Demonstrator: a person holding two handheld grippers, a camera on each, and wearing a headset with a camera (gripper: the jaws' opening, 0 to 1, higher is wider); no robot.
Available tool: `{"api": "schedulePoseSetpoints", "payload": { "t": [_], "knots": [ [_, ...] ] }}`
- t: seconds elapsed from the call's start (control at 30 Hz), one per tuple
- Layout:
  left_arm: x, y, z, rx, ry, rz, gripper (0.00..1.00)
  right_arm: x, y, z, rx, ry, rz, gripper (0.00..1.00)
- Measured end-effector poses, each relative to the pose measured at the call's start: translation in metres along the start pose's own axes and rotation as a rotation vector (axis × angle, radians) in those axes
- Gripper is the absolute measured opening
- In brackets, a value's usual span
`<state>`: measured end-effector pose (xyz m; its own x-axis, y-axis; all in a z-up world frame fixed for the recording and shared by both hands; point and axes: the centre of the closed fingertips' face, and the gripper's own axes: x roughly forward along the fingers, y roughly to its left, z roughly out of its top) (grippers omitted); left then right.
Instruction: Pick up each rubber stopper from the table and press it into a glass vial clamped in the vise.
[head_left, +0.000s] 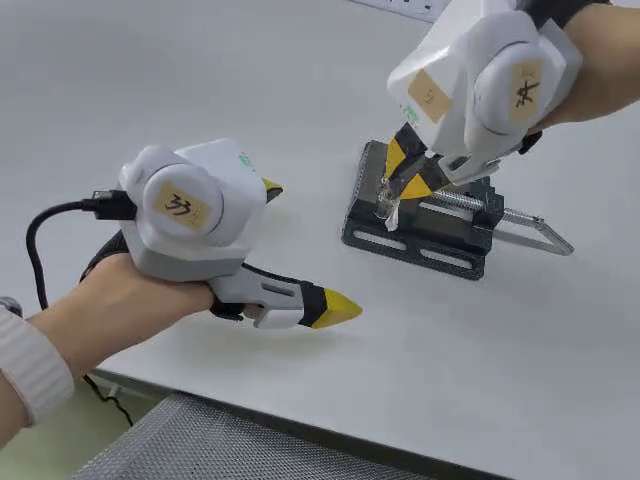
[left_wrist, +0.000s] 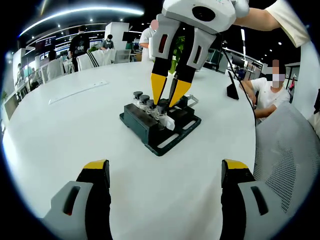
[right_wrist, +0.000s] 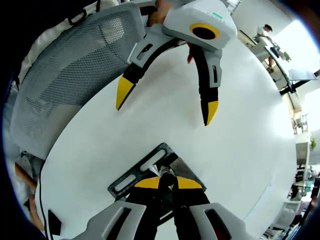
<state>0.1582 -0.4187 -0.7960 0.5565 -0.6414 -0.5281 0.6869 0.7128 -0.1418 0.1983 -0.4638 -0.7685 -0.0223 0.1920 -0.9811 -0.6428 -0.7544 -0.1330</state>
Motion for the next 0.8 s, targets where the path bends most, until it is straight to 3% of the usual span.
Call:
{"api": "schedulePoseSetpoints", "payload": {
  "t": [0.13,0.3,0.8],
  "knots": [
    [0.0001,-0.0004,-0.0009,-0.002,0.001,-0.001,0.92,0.0011,-0.0023,-0.0024,0.003,0.005,0.000,0.03],
    [-0.0004,0.0002,-0.0014,-0.004,0.003,-0.001,0.92,0.0010,-0.0050,-0.0030,0.090,-0.026,0.005,0.03],
    [0.0009,0.0006,0.0014,-0.002,-0.002,-0.001,0.91,0.0037,-0.0077,-0.0036,0.262,-0.048,-0.018,0.03]
  ]
}}
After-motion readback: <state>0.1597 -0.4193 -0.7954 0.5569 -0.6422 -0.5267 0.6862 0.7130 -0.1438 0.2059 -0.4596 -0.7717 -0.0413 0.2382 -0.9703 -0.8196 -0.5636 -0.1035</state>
